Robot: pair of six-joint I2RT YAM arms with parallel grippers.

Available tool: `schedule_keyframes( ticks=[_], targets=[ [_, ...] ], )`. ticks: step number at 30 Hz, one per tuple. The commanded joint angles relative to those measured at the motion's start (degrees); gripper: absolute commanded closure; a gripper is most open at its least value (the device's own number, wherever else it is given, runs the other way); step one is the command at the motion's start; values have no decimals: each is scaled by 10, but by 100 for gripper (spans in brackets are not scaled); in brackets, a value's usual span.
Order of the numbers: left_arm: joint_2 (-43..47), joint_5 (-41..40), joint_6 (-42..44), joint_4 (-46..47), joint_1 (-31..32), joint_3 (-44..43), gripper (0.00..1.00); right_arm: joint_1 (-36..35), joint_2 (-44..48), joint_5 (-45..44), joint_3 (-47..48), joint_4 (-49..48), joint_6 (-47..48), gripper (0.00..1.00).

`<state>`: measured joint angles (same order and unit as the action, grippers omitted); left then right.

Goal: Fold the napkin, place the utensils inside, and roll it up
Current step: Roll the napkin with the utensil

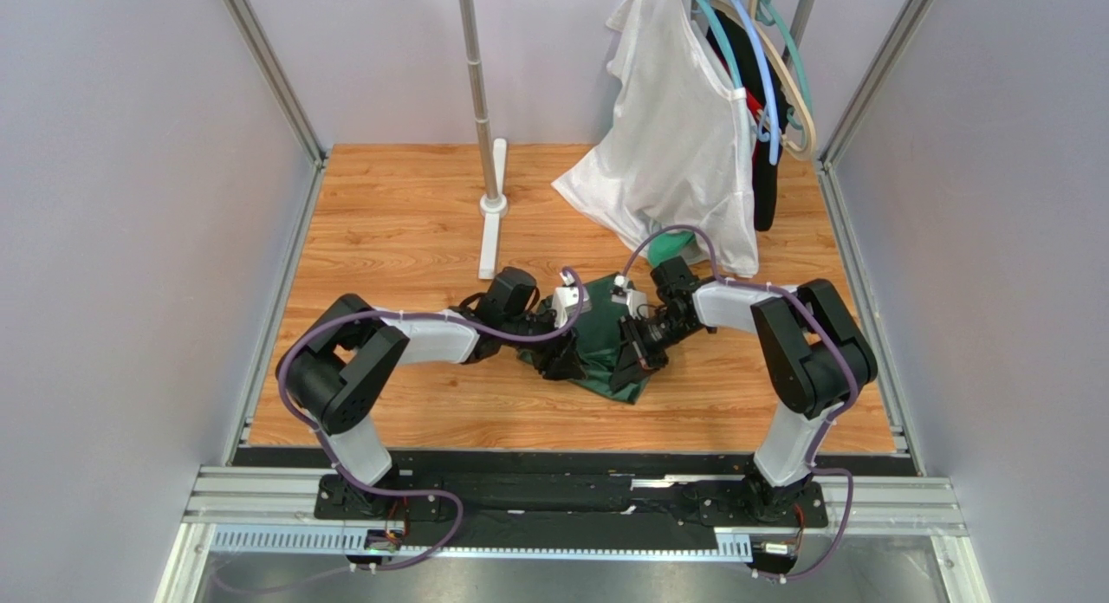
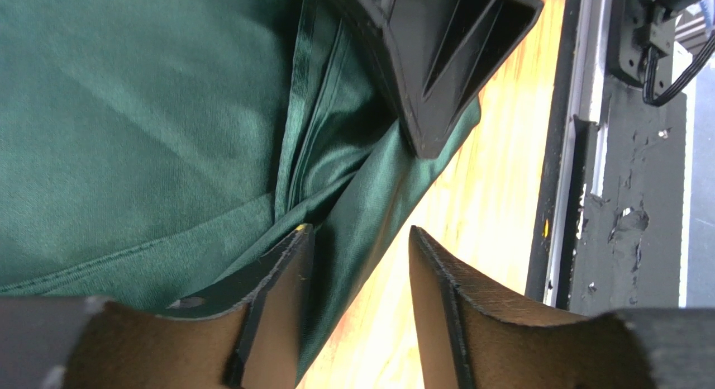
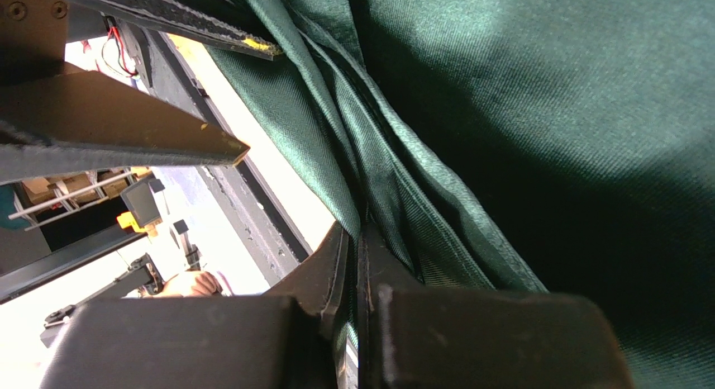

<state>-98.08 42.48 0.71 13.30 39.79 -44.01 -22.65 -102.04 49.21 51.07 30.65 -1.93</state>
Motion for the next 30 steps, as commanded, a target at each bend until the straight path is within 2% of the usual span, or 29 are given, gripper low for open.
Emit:
schedule_keyframes(
  ticks=[1,5,8,9,11,12,13,15,16,18,19,24,27,30],
  targets=[
    [-4,1,25,-15,7,-14,47,10,-8,-8,13,2,2,100],
    [-14,-2,25,-25,8,-20,52,13,-4,-10,12,-1,-4,100],
    [-26,-4,23,-34,8,-28,67,14,2,-14,13,-2,-11,95],
    [-30,-5,23,-46,9,-33,75,14,3,-15,11,-1,-17,93],
    [-39,-7,20,-58,8,-45,82,15,15,-23,8,-5,-28,81],
    [-42,-8,18,-68,9,-48,89,15,20,-25,5,-9,-33,74],
    [-47,-8,17,-71,8,-54,93,15,29,-35,3,-12,-49,61],
    [-62,-9,7,-91,7,-69,99,15,61,-46,-5,-13,-64,52],
    [-68,-9,5,-102,7,-76,100,16,75,-57,-9,-13,-78,46],
    [-83,-3,-4,-126,7,-92,100,23,121,-81,-19,-6,-90,43],
    [-87,-3,-4,-130,7,-97,100,27,138,-92,-24,-3,-103,37],
    [-97,-1,-29,-177,6,-121,100,55,262,-173,-65,6,-146,34],
    [-112,8,-41,-212,1,-144,100,56,300,-208,-87,25,-152,27],
    [-123,22,-56,-225,-4,-156,100,56,304,-202,-112,10,-158,26]
  ],
)
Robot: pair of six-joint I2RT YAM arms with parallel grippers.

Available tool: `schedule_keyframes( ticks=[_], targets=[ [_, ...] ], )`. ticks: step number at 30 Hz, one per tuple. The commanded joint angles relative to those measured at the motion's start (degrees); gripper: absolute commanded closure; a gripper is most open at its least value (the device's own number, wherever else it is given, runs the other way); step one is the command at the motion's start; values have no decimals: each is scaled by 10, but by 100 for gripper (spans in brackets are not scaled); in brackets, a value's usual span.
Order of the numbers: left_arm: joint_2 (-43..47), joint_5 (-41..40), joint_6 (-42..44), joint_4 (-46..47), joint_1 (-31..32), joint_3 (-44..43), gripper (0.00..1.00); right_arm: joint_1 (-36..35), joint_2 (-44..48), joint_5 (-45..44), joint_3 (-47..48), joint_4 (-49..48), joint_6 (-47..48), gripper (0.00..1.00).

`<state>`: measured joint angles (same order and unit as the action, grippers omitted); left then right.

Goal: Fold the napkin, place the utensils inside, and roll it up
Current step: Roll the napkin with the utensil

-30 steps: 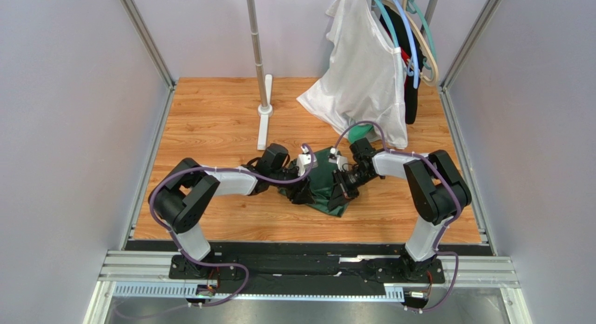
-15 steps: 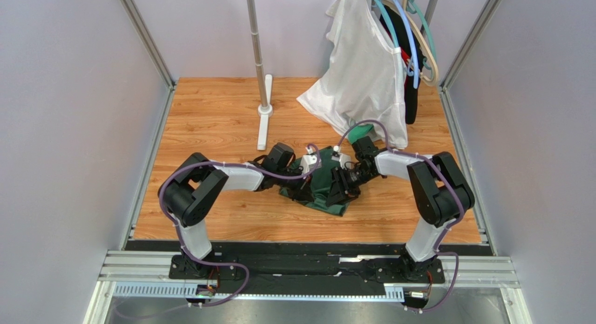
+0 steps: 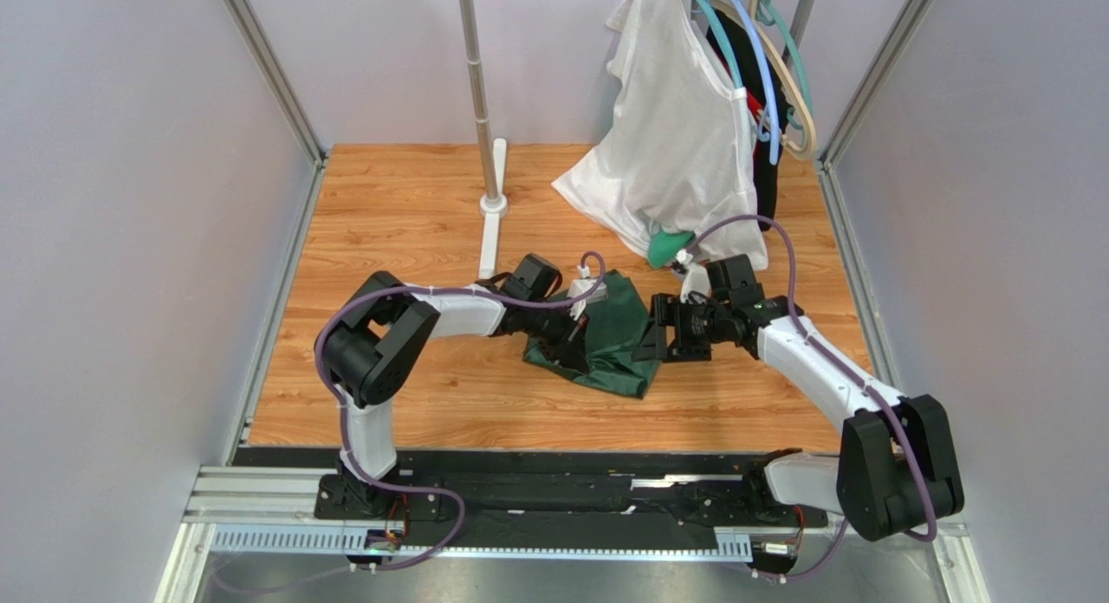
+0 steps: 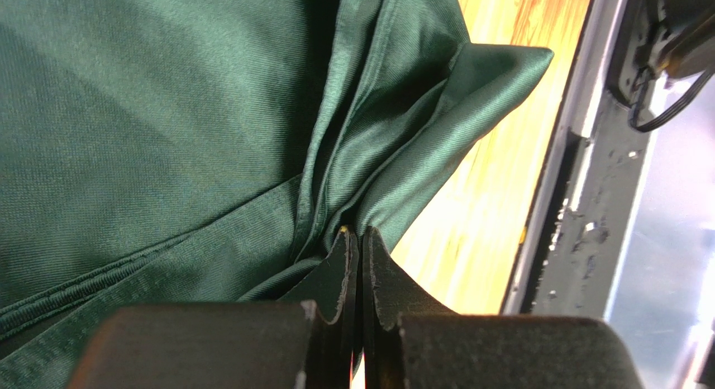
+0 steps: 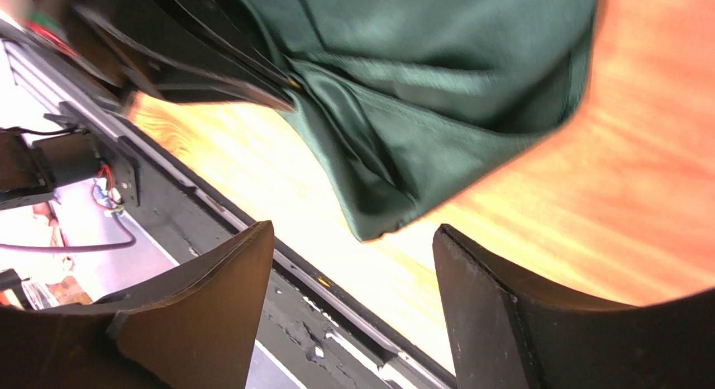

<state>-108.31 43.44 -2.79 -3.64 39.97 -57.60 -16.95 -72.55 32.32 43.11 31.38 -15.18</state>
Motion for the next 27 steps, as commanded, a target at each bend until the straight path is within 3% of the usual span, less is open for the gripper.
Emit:
schedule_keyframes(
  ticks=[1,5,17,23,27],
  targets=[
    [-25,13,-31,-58,-9,-22,100,0,14,-27,-55,-10,-31,26],
    [-37,18,-43,-70,-22,-30,100,-2,43,-12,-103,-88,-60,23],
    [-45,24,-46,-76,-26,-34,100,-32,9,-22,-134,-172,-56,23],
    [-46,29,-47,-78,-26,-37,100,-32,-14,-45,-135,-173,-71,31],
    [-50,38,-50,-78,-27,-39,100,-32,-20,-44,-141,-177,-78,42]
  ],
)
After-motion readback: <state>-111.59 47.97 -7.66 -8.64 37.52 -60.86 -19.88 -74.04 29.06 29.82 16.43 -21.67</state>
